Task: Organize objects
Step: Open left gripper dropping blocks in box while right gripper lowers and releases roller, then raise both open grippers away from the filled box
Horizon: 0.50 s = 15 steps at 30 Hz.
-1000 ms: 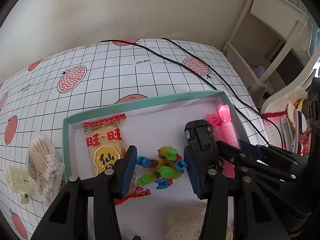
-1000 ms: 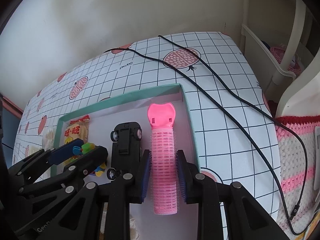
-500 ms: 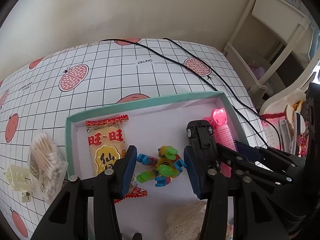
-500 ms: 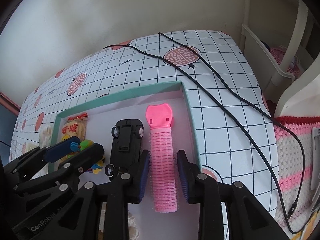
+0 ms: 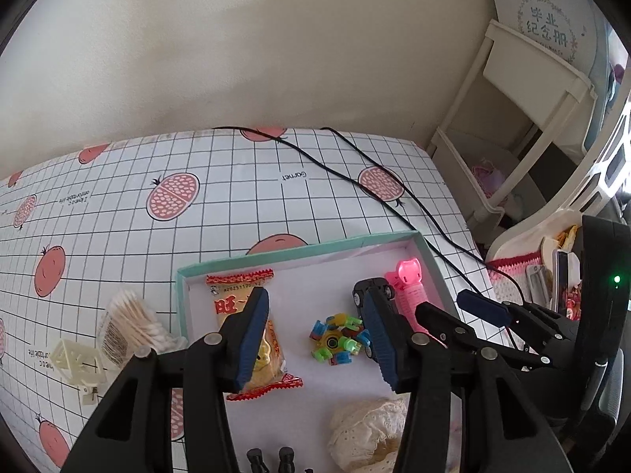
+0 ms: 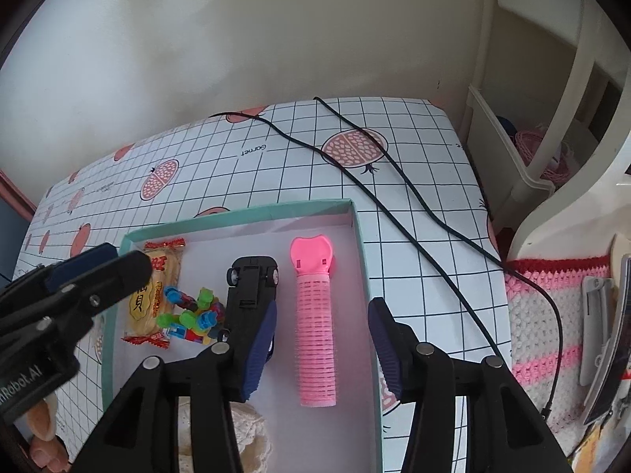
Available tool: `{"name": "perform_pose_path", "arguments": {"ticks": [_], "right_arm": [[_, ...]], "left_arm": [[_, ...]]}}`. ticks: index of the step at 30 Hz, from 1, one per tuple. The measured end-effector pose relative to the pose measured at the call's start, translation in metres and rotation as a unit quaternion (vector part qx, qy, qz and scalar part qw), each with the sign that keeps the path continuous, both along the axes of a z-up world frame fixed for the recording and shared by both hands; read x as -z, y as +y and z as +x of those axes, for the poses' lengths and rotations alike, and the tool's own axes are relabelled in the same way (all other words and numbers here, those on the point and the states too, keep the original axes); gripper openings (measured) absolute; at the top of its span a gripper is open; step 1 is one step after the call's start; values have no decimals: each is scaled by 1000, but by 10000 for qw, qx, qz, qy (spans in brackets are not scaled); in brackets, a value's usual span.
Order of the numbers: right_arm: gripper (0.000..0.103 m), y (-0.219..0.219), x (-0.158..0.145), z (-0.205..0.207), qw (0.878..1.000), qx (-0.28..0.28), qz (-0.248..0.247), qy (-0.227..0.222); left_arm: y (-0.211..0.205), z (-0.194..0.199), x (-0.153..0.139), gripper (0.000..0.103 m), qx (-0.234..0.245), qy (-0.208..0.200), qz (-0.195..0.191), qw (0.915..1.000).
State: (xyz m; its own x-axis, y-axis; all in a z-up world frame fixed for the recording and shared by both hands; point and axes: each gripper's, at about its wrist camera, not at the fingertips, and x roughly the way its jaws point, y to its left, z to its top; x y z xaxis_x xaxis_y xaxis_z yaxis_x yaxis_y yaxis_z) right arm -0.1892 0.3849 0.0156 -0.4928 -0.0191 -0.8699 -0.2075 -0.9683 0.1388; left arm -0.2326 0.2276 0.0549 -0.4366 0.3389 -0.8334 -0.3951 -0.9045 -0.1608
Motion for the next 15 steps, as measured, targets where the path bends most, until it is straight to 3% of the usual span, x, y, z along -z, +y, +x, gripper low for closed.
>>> {"name": "perform_pose_path", "arguments": {"ticks": [4,13,15], "right_arm": [[61,1,-2,1,10000,-5,59,30],[70,3,-3,2,9999,42,91,122],[73,3,-3,2,9998,42,112,135]], "left_arm": [[-11,-5,-5,59,-235,195,-134,9994],[-28,-17,5,63,-704,213,-481,9961],[-31,-18,7,73,-810,233,-537,9950]]}}
